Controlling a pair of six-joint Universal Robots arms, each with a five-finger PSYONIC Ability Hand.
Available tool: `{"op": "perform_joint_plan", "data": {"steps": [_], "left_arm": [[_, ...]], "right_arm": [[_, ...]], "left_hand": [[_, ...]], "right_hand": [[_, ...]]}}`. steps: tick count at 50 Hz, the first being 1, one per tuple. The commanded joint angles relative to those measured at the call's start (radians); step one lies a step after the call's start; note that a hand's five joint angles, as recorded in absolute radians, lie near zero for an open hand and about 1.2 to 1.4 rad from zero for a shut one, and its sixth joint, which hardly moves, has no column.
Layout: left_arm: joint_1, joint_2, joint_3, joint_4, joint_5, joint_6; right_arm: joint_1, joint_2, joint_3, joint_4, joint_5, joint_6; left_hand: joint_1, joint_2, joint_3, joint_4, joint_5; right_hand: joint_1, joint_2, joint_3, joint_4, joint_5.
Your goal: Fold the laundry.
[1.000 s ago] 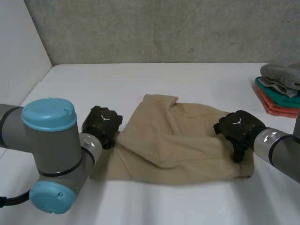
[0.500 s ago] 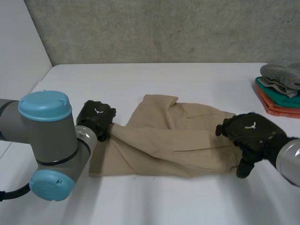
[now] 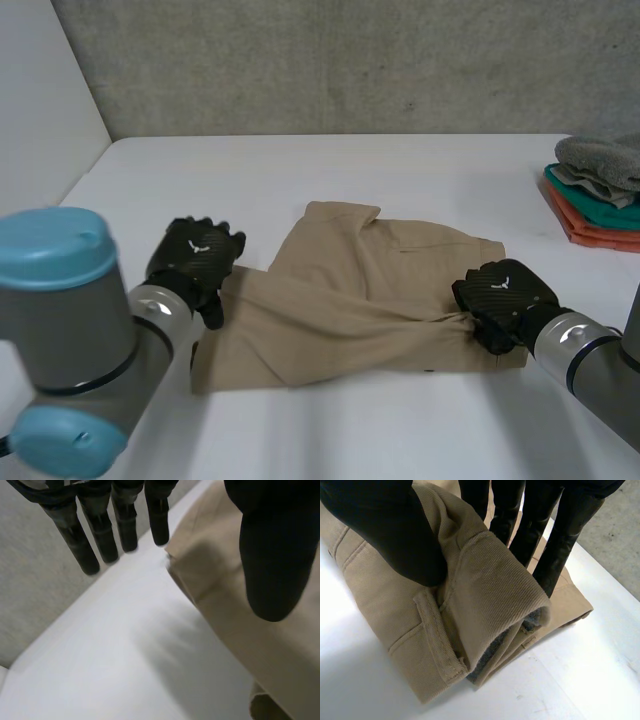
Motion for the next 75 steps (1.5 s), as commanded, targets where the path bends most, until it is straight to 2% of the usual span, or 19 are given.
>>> {"op": "perform_joint_plan", "data": {"steps": [1,7,12,20,28,34,38,42,43,46,54,59,70,71,72,73,75], "left_arm": [[-0.008,0.210,-0.109,-0.001,0.003,0.002],[-0.018,0.294,-0.186,0.006,0.006,0.003],[-0.041,0.270,-0.199,0.032,0.004,0.006],[-0.048,0.052,-0.118,0.152,0.004,0.017],[-0.048,-0.127,-0.008,0.150,0.007,0.022],[-0.049,-0.204,0.038,0.150,0.010,0.022],[-0.049,-0.236,0.067,0.152,0.010,0.020],[-0.052,-0.264,0.107,0.152,0.010,0.020],[-0.055,-0.275,0.124,0.152,0.012,0.020],[-0.063,-0.299,0.153,0.150,0.013,0.020],[-0.054,-0.365,0.227,0.150,0.075,0.022],[-0.046,-0.393,0.275,0.149,0.079,0.022],[-0.037,-0.384,0.278,0.132,0.104,0.032],[-0.041,-0.385,0.273,0.124,0.106,0.034],[-0.041,-0.379,0.259,0.106,0.106,0.040],[-0.041,-0.378,0.253,0.094,0.106,0.043],[-0.043,-0.374,0.247,0.074,0.101,0.045]], "right_arm": [[-0.002,-0.029,-0.001,0.011,-0.003,0.013],[-0.002,-0.031,-0.001,0.012,-0.003,0.013],[-0.002,-0.034,0.001,0.014,-0.001,0.013],[-0.004,-0.068,0.018,0.015,-0.001,0.013],[-0.007,-0.072,0.027,0.015,-0.001,0.012],[-0.005,-0.071,0.019,0.015,-0.001,0.007],[-0.005,-0.069,0.009,0.014,-0.003,0.004],[-0.004,-0.063,-0.010,0.014,-0.003,-0.001],[-0.002,-0.060,-0.016,0.014,-0.003,-0.001],[0.004,-0.048,-0.037,0.014,-0.003,-0.008],[0.010,0.043,-0.136,0.018,0.006,-0.050],[0.010,0.098,-0.214,0.069,0.013,-0.100],[0.022,0.124,-0.255,0.107,0.013,-0.105],[0.022,0.124,-0.252,0.107,0.013,-0.105],[0.022,0.123,-0.249,0.107,0.011,-0.105],[0.022,0.123,-0.245,0.109,0.011,-0.104],[0.022,0.121,-0.235,0.109,0.011,-0.102]], "left_hand": [[-0.089,-0.105,-0.119,-0.105,-0.104],[-0.072,-0.087,-0.102,-0.087,-0.086],[-0.057,-0.073,-0.087,-0.072,-0.072],[0.025,0.010,-0.005,0.010,0.011],[0.046,0.030,0.016,0.030,0.031],[0.092,0.077,0.062,0.077,0.078],[0.280,0.265,0.250,0.265,0.266],[0.576,0.561,0.546,0.561,0.562],[0.740,0.724,0.710,0.725,0.725],[1.042,1.027,1.012,1.027,1.028],[1.043,1.028,1.013,1.028,1.029],[1.043,1.028,1.013,1.028,1.029],[1.043,1.028,1.013,1.028,1.029],[0.954,0.938,0.924,0.938,0.939],[0.491,0.475,0.461,0.475,0.476],[0.297,0.282,0.267,0.282,0.283],[0.219,0.203,0.189,0.204,0.204]], "right_hand": [[0.436,0.220,0.214,0.208,0.247],[0.436,0.220,0.214,0.208,0.247],[0.436,0.220,0.214,0.208,0.247],[0.436,0.220,0.214,0.208,0.247],[0.436,0.220,0.214,0.208,0.247],[0.436,0.220,0.214,0.208,0.247],[0.436,0.220,0.214,0.208,0.247],[0.436,0.220,0.214,0.208,0.247],[0.436,0.220,0.214,0.208,0.247],[0.436,0.220,0.214,0.208,0.247],[0.436,0.220,0.214,0.208,0.247],[0.436,0.220,0.214,0.208,0.247],[0.436,0.220,0.214,0.208,0.247],[0.436,0.220,0.214,0.208,0.247],[0.436,0.220,0.214,0.208,0.247],[0.436,0.220,0.214,0.208,0.247],[0.436,0.220,0.214,0.208,0.247]]}}
